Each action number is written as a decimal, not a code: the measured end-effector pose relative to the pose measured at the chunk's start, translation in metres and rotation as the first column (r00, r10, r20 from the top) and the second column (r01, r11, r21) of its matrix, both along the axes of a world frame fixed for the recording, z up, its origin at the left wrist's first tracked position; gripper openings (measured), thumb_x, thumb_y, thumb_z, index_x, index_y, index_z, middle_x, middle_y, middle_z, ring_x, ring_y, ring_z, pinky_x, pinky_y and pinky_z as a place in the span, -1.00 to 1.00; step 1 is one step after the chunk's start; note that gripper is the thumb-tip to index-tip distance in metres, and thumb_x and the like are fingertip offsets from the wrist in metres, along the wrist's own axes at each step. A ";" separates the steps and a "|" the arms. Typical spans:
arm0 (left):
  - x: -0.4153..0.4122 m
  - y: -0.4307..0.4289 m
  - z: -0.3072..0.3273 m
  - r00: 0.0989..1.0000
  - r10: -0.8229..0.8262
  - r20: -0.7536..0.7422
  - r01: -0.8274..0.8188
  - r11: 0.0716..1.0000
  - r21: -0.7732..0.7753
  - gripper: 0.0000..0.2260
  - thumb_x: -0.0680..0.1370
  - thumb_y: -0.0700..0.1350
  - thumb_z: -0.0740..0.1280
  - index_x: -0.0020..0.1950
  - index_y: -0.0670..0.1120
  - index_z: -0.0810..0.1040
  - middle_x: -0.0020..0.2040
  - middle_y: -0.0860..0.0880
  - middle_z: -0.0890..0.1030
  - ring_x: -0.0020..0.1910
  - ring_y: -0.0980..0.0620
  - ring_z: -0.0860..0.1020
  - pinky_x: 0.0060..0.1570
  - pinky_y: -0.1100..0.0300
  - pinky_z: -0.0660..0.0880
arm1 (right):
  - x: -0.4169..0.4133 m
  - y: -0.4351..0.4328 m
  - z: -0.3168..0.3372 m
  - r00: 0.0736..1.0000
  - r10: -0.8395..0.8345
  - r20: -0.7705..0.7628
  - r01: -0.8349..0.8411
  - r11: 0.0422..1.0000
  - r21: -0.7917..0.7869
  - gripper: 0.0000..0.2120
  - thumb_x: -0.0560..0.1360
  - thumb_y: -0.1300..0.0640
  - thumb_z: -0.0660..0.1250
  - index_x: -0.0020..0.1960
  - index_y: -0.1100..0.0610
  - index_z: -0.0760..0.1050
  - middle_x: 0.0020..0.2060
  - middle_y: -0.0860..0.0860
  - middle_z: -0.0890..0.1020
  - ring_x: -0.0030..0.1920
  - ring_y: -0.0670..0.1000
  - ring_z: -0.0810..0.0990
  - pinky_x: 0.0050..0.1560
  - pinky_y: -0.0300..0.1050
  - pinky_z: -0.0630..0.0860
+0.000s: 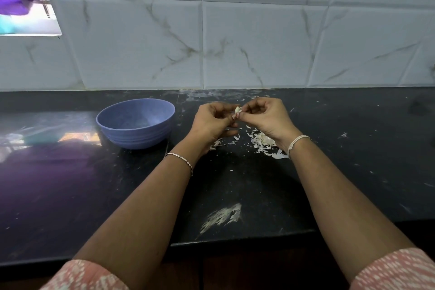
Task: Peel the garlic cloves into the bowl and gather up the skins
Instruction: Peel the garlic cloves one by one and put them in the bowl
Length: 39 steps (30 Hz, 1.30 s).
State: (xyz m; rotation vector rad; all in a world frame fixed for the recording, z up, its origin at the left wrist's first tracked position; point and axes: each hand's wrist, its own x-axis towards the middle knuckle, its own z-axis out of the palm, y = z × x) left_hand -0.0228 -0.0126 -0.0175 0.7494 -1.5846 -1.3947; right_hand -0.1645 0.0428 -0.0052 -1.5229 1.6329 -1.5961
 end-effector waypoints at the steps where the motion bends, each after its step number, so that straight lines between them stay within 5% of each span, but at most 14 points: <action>1: -0.001 0.000 0.000 1.000 0.013 0.023 -0.013 1.000 -0.022 -0.86 0.54 -0.32 0.38 0.03 -0.12 0.63 -0.18 -0.10 0.63 -0.25 0.07 0.62 -0.26 0.20 0.63 | 0.000 -0.001 -0.001 0.999 -0.023 -0.037 0.023 1.000 -0.009 -0.90 0.36 0.27 0.53 -0.22 0.15 0.63 -0.24 0.05 0.69 -0.23 -0.09 0.62 -0.14 -0.25 0.56; 10: -0.004 0.000 -0.002 0.985 0.100 0.139 -0.080 0.986 -0.144 -0.81 0.55 -0.32 0.37 0.14 -0.20 0.64 -0.15 -0.10 0.65 -0.19 0.03 0.62 -0.19 0.14 0.65 | 0.003 -0.002 -0.001 0.967 -0.141 -0.212 0.142 0.990 -0.012 -0.92 0.33 0.22 0.50 -0.30 0.07 0.67 -0.39 -0.11 0.67 -0.36 -0.25 0.59 -0.25 -0.37 0.51; 21: -0.003 0.002 0.000 0.957 0.197 0.215 -0.125 0.944 -0.305 -0.76 0.55 -0.28 0.38 0.21 -0.17 0.62 -0.24 0.03 0.62 -0.29 0.08 0.62 -0.22 0.18 0.65 | 0.003 0.000 0.000 0.997 -0.056 -0.051 0.058 0.998 0.037 -0.89 0.38 0.29 0.49 -0.28 0.12 0.66 -0.33 0.12 0.70 -0.28 0.01 0.66 -0.06 0.02 0.66; 27: -0.003 0.001 -0.001 0.910 0.308 0.277 -0.133 0.851 -0.508 -0.74 0.53 -0.25 0.39 0.21 -0.11 0.64 -0.07 -0.07 0.71 -0.29 0.16 0.58 0.02 0.22 0.58 | 0.004 0.002 0.000 1.000 -0.021 -0.015 0.022 0.998 0.053 -0.97 0.41 0.30 0.48 -0.21 0.23 0.66 -0.29 0.17 0.70 -0.23 0.08 0.68 -0.01 0.06 0.65; 39: -0.001 0.002 -0.001 0.889 0.357 0.288 -0.152 0.821 -0.550 -0.72 0.52 -0.24 0.36 0.21 -0.05 0.65 -0.12 -0.02 0.71 -0.23 0.13 0.62 0.06 0.23 0.57 | 0.003 0.000 0.000 0.996 -0.008 -0.089 0.013 0.998 0.055 -0.92 0.38 0.33 0.45 -0.26 0.19 0.67 -0.33 0.14 0.69 -0.27 0.04 0.66 -0.02 0.10 0.65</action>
